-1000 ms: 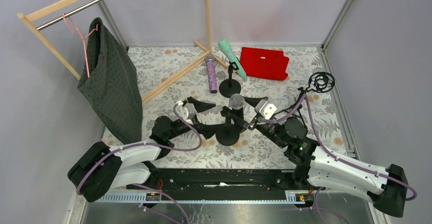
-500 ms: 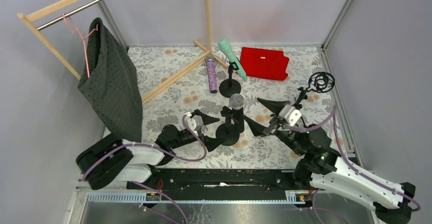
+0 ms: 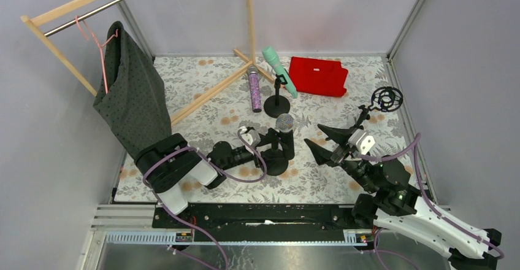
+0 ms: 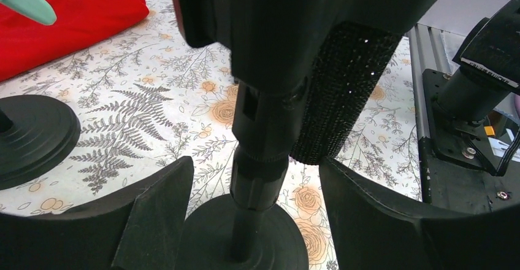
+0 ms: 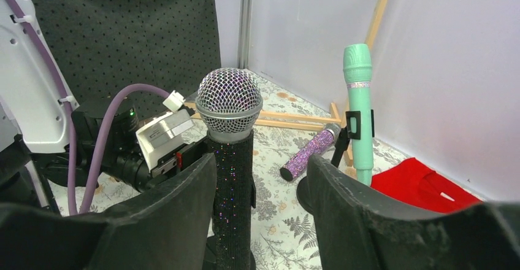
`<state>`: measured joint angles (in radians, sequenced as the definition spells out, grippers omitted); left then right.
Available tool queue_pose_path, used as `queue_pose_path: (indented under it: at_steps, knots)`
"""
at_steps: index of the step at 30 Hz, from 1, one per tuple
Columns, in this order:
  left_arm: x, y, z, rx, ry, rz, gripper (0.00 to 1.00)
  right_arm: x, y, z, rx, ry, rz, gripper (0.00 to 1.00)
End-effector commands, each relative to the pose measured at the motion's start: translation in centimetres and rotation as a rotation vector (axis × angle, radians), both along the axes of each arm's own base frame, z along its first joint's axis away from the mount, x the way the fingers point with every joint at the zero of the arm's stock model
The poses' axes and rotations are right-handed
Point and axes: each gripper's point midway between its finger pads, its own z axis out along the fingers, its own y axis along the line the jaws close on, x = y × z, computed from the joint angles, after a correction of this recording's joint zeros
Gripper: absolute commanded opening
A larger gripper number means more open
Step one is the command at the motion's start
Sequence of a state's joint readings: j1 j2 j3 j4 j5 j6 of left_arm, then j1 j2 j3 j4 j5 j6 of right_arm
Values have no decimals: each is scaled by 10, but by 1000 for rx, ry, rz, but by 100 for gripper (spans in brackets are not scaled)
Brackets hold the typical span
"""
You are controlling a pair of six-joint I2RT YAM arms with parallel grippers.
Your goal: Attach the microphones to the stand
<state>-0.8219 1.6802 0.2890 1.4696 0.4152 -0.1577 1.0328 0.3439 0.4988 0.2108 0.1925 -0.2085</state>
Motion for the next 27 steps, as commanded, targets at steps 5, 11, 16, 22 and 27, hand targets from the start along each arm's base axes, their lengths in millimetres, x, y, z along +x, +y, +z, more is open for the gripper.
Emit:
queue_pose_path:
  at_steps: [5,11,16,22,27]
  knots:
    - [4,-9,30,-95,-94,-28,60,0,0,1,16,20,-1,54]
    - [4,-8,30,-93,-100,-30,28,0,3,-3,6,27,6,51]
    - [12,1,30,-80,-111,25,0,0,4,-5,5,32,8,50]
    - [33,20,31,-38,-149,158,0,0,3,-8,6,39,4,50]
    - [60,45,36,-47,-198,341,0,1,4,-10,5,45,4,50]
